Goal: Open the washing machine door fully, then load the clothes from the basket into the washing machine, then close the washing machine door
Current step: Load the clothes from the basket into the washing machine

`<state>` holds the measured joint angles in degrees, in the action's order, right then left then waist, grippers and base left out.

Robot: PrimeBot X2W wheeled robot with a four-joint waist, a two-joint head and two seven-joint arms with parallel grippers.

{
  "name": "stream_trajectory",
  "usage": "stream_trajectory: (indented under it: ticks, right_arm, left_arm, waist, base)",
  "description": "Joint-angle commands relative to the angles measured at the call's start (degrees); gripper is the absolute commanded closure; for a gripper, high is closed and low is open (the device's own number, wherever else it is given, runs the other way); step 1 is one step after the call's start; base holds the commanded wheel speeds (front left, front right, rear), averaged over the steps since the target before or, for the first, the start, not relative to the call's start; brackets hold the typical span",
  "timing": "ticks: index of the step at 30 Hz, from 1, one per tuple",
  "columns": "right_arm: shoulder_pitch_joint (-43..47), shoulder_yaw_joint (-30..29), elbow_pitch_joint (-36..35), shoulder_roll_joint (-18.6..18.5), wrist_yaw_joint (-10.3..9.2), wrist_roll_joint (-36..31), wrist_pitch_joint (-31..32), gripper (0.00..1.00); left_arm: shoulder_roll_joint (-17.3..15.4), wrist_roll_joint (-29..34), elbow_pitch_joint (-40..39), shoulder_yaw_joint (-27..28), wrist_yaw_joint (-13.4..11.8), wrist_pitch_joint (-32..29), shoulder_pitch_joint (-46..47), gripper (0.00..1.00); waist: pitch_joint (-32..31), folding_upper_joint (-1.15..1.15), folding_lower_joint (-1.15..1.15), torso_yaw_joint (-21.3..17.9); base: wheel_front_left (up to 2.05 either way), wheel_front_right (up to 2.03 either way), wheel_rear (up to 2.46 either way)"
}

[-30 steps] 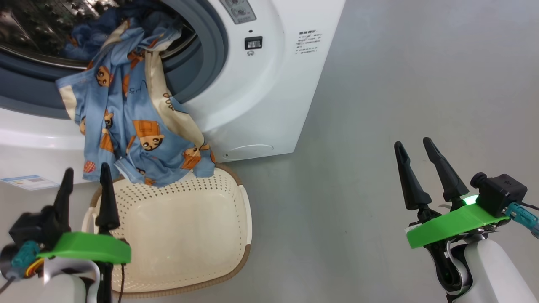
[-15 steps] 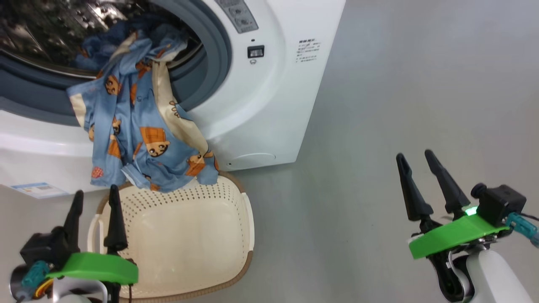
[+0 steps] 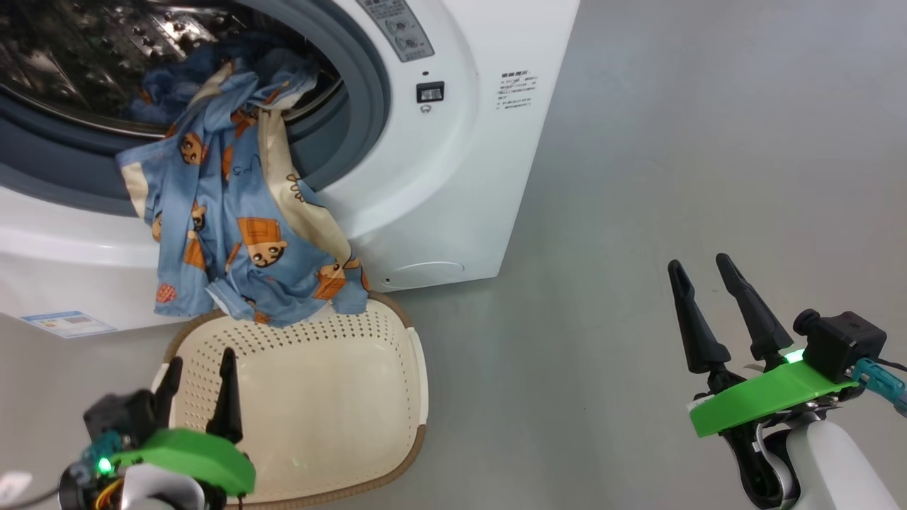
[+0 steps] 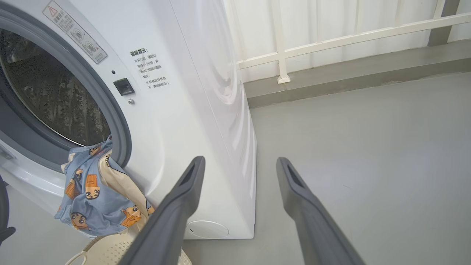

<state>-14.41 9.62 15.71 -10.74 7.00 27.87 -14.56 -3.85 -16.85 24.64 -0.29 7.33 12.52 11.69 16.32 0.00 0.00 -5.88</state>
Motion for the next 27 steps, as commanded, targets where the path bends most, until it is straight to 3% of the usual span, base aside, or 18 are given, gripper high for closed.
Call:
stream_trajectory:
  ticks: [1,7,27]
  right_arm:
    - [0.7,1.4,-1.3,-0.3,0.48,0.0,-0.4,0.00]
    - [-0.1,2.0,-1.4,-0.1,0.48,0.1,-0.4,0.00]
    - [-3.4,2.3,-2.3,2.4,0.48,0.2,-0.4,0.00]
  left_arm:
    - [-2.1,-1.8,1.0,0.5,0.1,-0.1,3.7,0.00]
    - [-5.4,-11.2,10.6,-6.1,0.1,-1.9,11.9,0.00]
    - [-11.3,-22.7,31.1,-20.6,0.1,-3.1,31.5,0.00]
  waist:
    - [0.4,0.00,0.00,-0.2]
    - [1.7,0.00,0.00,-2.2]
    - [10.1,0.00,0.00,-9.2]
  base:
    - [0.00,0.00,0.00]
    - [0.00,0.00,0.00]
    - [0.00,0.00,0.00]
